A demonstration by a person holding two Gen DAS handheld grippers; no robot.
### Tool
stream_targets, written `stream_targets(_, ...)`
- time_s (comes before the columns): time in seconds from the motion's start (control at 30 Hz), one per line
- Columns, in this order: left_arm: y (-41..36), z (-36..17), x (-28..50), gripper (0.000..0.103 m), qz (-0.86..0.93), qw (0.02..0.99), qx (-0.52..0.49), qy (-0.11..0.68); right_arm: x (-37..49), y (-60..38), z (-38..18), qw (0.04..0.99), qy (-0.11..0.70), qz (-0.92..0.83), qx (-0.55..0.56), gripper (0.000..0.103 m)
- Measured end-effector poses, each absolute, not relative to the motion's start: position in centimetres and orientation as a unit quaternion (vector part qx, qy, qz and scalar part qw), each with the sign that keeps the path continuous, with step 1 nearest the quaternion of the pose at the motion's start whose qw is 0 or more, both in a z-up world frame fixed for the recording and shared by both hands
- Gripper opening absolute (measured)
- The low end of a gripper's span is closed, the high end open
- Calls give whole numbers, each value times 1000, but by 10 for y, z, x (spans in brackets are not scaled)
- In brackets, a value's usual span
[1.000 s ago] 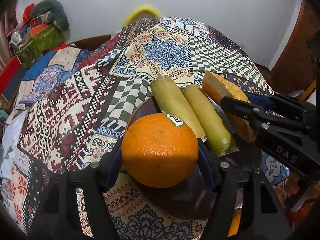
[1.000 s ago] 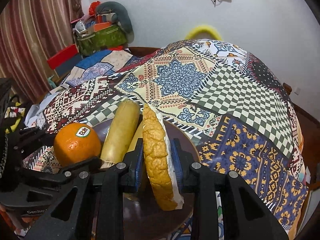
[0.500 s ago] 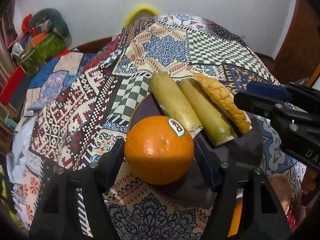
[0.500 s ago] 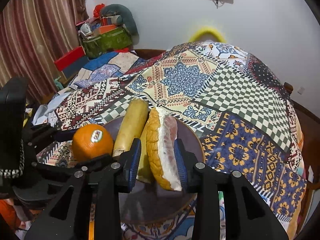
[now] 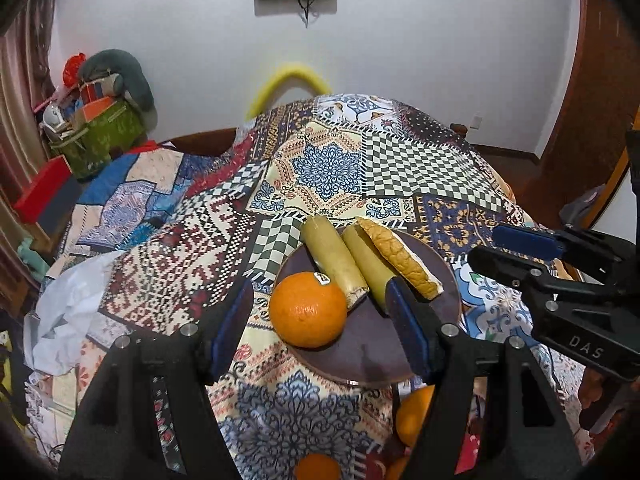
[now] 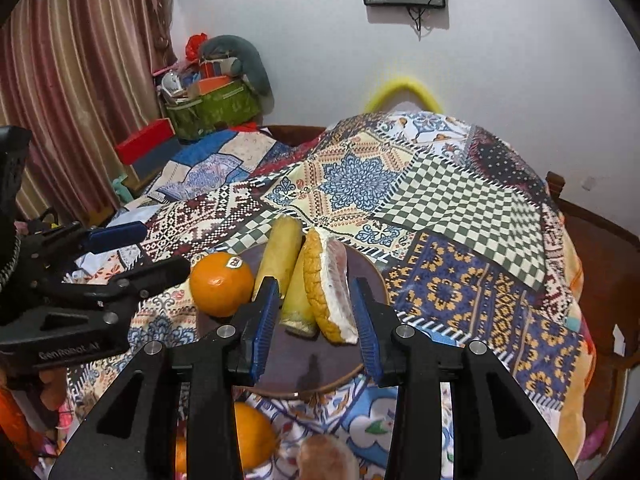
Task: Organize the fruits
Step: 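Set the large orange on the plate and open the left tool, then grasp the pink pomelo segment with the right tool while the left grasps a large orange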
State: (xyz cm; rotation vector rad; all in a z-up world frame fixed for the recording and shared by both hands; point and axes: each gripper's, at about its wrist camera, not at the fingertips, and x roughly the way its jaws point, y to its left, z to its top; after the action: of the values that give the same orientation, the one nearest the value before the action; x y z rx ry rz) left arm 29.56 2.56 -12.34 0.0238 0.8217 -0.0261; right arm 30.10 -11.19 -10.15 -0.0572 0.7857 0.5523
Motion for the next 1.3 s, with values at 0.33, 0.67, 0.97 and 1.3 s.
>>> stream_targets(0.33,22,-100,250,68,-14,922,8,387,253,-127,-82,899,359,252,-24,43)
stream_targets(0.67,20,-108,214,68,-34,915,-18,402,212,-142,-88,900,361,241,-27,49)
stream_targets(0.97,9,-128,204,68,-50,905,-49,421,192,-152,-129,888,401,226,-10,50)
stream_targets(1.3,-7,-163,209,68,-65,885,-53,459,193,-165,-174,868,451,207,4,50)
